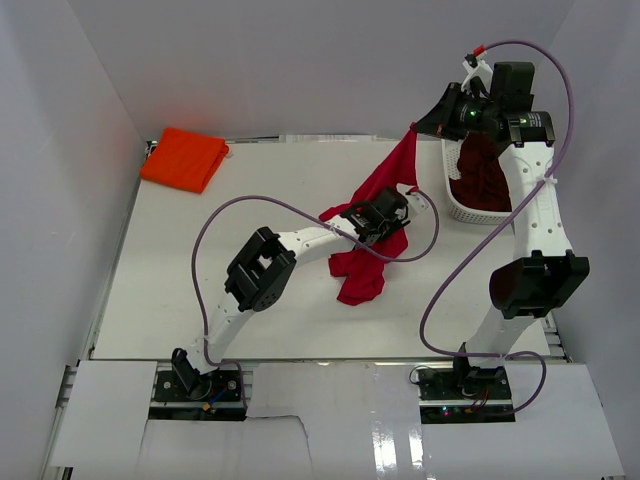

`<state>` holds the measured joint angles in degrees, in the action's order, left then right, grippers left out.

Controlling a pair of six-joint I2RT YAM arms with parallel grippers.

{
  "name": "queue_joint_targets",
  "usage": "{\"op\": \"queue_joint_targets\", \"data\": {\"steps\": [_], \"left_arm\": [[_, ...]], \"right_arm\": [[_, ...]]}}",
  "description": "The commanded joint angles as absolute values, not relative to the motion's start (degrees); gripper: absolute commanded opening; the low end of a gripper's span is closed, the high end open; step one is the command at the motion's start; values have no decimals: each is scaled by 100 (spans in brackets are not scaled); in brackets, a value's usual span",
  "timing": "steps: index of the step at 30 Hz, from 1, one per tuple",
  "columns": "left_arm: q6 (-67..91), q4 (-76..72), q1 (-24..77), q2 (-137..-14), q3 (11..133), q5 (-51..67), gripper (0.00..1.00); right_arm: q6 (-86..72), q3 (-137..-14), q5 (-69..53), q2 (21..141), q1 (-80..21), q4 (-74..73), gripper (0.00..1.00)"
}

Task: Fold and stack the t-shirts
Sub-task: Flatten out the tshirt

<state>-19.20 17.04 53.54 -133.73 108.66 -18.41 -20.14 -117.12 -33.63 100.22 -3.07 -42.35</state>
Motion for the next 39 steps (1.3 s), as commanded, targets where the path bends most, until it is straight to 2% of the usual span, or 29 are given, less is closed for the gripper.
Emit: {"op": "queue_joint_targets", "data": {"steps": [1, 10, 11, 12, 13, 14, 16, 17, 19, 23, 25, 27, 30, 31, 33, 34, 38, 39], "left_arm": [[-1907, 1512, 5379, -13271, 11039, -2276, 58], [-2057, 1222, 5370, -13491, 11153, -2663, 63], [-2057, 1222, 5370, -13526, 11214, -2637, 60], [-2057, 1230, 5370, -13552, 11224, -2593, 53], [-2048, 1239, 5370, -13579, 11258, -2549, 44], [-2022, 1318, 5370, -13657, 11285, -2471, 29], [-1978, 1397, 5370, -13754, 11408, -2505, 26], [-1969, 1389, 5370, -13824, 11426, -2609, 34], [-1951, 1389, 5370, -13860, 11452, -2698, 43], [-1925, 1380, 5370, -13860, 11461, -2681, 52], [-1925, 1380, 5370, -13878, 11461, -2628, 60], [-1899, 1380, 5361, -13887, 11470, -2610, 65], [-1855, 1371, 5335, -13922, 11513, -2619, 65], [-1863, 1371, 5318, -13948, 11531, -2619, 56], [-1846, 1389, 5291, -13975, 11566, -2602, 46], [-1846, 1415, 5282, -14001, 11593, -2584, 34], [-1802, 1503, 5238, -14054, 11680, -2558, 7], [-1793, 1520, 5230, -14062, 11689, -2532, 5]], "right_arm": [[-1986, -11988, -3498, 10028, -308, -4184, 8], [-1969, -11962, -3524, 10020, -308, -4192, 8], [-1969, -11971, -3516, 10020, -316, -4192, 8], [-1969, -11979, -3516, 10020, -308, -4201, 8], [-1960, -11988, -3524, 10028, -308, -4219, 8], [-1960, -12006, -3524, 10028, -308, -4219, 8], [-1960, -12006, -3542, 10002, -308, -4219, 8], [-1960, -11997, -3559, 10002, -308, -4210, 8], [-1951, -11988, -3568, 9976, -308, -4219, 8], [-1951, -12006, -3586, 9967, -316, -4219, 8], [-1969, -12032, -3612, 9976, -308, -4219, 8], [-1978, -12032, -3621, 9976, -316, -4227, 8], [-1960, -12050, -3621, 9967, -308, -4254, 8], [-1960, -12050, -3621, 9967, -308, -4254, 8], [-1951, -12085, -3621, 9975, -308, -4280, 8], [-1942, -12094, -3621, 9976, -316, -4289, 8], [-1934, -12094, -3621, 9967, -308, -4298, 8], [-1925, -12094, -3621, 9967, -308, -4298, 8]]}}
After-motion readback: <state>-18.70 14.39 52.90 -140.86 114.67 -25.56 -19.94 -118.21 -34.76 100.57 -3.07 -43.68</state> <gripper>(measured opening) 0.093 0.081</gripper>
